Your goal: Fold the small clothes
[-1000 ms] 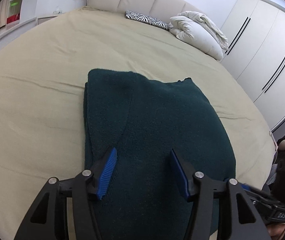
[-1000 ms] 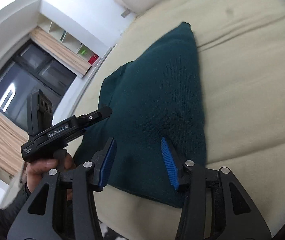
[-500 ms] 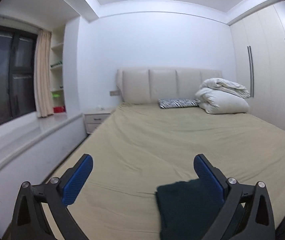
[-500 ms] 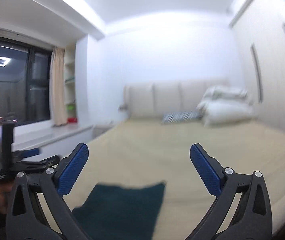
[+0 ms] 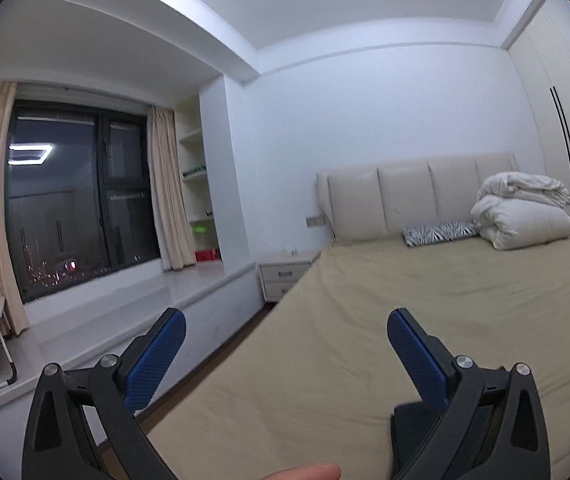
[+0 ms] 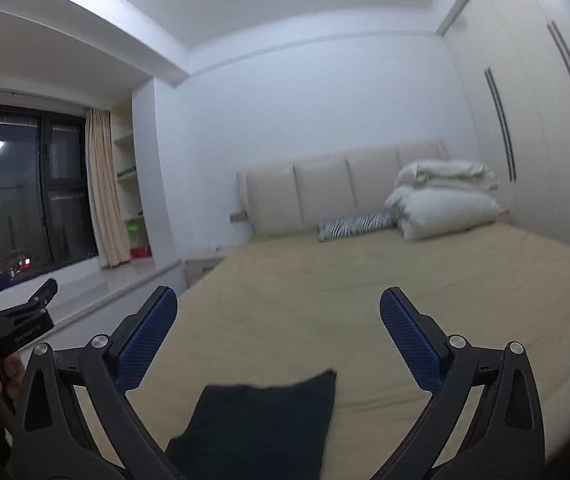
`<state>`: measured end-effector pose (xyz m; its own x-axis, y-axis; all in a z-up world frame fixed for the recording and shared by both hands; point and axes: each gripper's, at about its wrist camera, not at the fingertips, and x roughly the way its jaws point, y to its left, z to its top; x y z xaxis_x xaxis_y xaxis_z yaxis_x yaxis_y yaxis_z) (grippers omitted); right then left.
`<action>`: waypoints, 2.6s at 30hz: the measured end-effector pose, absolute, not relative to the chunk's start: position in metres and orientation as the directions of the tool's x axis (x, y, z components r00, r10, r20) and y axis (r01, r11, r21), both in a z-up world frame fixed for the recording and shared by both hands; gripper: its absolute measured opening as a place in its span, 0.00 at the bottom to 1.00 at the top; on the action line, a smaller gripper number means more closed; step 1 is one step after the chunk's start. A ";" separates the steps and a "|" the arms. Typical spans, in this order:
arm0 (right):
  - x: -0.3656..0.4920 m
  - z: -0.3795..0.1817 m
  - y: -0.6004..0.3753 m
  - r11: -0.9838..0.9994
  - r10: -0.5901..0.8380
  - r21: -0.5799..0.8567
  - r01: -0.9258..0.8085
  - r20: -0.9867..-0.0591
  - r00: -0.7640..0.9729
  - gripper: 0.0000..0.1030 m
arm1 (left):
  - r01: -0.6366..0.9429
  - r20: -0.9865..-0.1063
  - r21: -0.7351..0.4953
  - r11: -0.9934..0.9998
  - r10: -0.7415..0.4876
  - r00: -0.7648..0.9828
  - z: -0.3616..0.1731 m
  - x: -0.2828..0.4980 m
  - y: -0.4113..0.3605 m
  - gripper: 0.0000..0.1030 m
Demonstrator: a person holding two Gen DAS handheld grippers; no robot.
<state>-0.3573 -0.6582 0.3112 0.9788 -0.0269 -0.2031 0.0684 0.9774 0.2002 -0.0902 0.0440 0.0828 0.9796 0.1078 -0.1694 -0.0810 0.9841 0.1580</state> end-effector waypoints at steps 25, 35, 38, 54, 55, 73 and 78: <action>-0.272 0.146 -0.665 0.951 -0.155 0.108 0.289 -0.642 0.751 1.00 | 0.127 -0.710 0.038 0.991 -0.063 0.701 -0.042 -0.034 0.012 1.00; -0.268 0.118 -0.669 0.932 -0.126 0.132 0.336 -0.752 0.647 1.00 | 0.129 -0.740 0.055 0.990 -0.046 0.671 -0.061 -0.029 0.007 1.00; -0.285 0.135 -0.655 0.940 -0.137 0.105 0.324 -0.754 0.642 1.00 | 0.125 -0.750 0.064 0.990 -0.035 0.661 -0.065 -0.025 0.006 1.00; -0.280 0.150 -0.643 0.949 -0.125 0.085 0.303 -0.781 0.611 1.00 | 0.133 -0.787 0.063 0.989 -0.033 0.616 -0.076 -0.024 0.006 1.00; -0.280 0.150 -0.642 0.949 -0.124 0.087 0.304 -0.782 0.610 1.00 | 0.133 -0.789 0.062 0.989 -0.033 0.613 -0.077 -0.023 0.006 1.00; -0.278 0.145 -0.631 0.954 -0.117 0.080 0.290 -0.790 0.601 1.00 | 0.138 -0.807 0.060 0.989 -0.033 0.590 -0.085 -0.025 0.007 1.00; -0.277 0.142 -0.626 0.954 -0.112 0.082 0.288 -0.795 0.596 1.00 | 0.133 -0.806 0.054 0.990 -0.035 0.591 -0.085 -0.026 0.009 1.00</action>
<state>-0.2771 -0.6257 0.1421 0.5958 -0.1115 -0.7953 0.2875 0.9543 0.0816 -0.0265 0.0086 -0.0850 0.5912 -0.0354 -0.8057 0.1332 0.9896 0.0542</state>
